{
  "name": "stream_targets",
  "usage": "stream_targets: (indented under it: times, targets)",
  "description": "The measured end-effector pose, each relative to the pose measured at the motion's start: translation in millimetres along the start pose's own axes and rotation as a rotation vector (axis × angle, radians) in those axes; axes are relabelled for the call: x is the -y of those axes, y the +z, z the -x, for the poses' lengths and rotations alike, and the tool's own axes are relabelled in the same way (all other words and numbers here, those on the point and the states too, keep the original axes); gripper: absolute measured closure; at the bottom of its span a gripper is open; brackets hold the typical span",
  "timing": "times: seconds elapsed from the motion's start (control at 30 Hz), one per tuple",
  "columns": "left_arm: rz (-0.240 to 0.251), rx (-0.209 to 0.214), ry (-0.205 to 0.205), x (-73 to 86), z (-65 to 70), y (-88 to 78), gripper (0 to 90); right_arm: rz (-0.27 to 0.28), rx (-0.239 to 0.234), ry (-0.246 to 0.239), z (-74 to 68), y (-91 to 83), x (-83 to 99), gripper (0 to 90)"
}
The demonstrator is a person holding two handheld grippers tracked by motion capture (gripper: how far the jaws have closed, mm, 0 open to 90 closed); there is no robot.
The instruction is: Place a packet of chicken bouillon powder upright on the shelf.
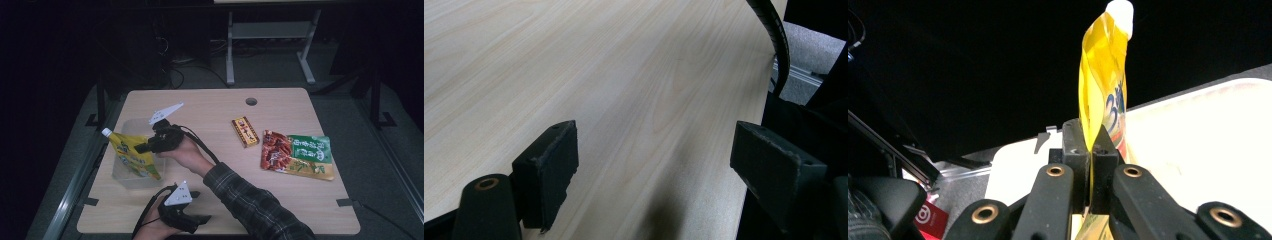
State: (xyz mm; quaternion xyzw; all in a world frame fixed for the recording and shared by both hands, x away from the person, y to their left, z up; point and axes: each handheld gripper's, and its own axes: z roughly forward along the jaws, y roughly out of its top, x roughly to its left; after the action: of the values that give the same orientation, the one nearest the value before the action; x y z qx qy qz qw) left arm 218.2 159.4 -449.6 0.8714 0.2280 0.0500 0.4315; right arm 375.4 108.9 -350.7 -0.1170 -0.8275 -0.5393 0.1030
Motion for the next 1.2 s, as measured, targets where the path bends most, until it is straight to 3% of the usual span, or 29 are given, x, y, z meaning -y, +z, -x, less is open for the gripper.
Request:
stream_targets:
  times: [0.27, 0.53, 0.57, 0.8, 1.0, 1.2]
  targets:
    - [-0.006, -0.003, 0.005, 0.1, -0.3, 0.6, 18.8, -0.084, 0.036, -0.045, -2.7, -8.5, 10.5, 86.2]
    - [-0.003, -0.003, 0.002, 0.0, 0.2, 0.6, 18.8, -0.09, -0.034, -0.005, -7.3, -2.1, 11.3, 87.1]
    - [-0.003, -0.003, 0.003, 0.1, 0.1, 0.5, 18.8, -0.087, -0.031, -0.023, -8.1, -0.3, 10.8, 87.1]
    - [0.002, -0.004, 0.0, 0.0, -0.3, -0.4, 18.8, -0.094, -0.052, -0.01, -10.9, 8.9, 7.5, 86.4]
    - [0.001, -0.006, 0.0, 0.2, -1.6, -1.1, 18.8, -0.111, -0.022, -0.037, -14.6, 0.8, 6.9, 69.9]
    - [0.007, -0.013, -0.011, 0.6, -3.9, -1.5, 18.8, -0.075, 0.028, -0.04, -17.8, -30.1, 9.8, 51.2]
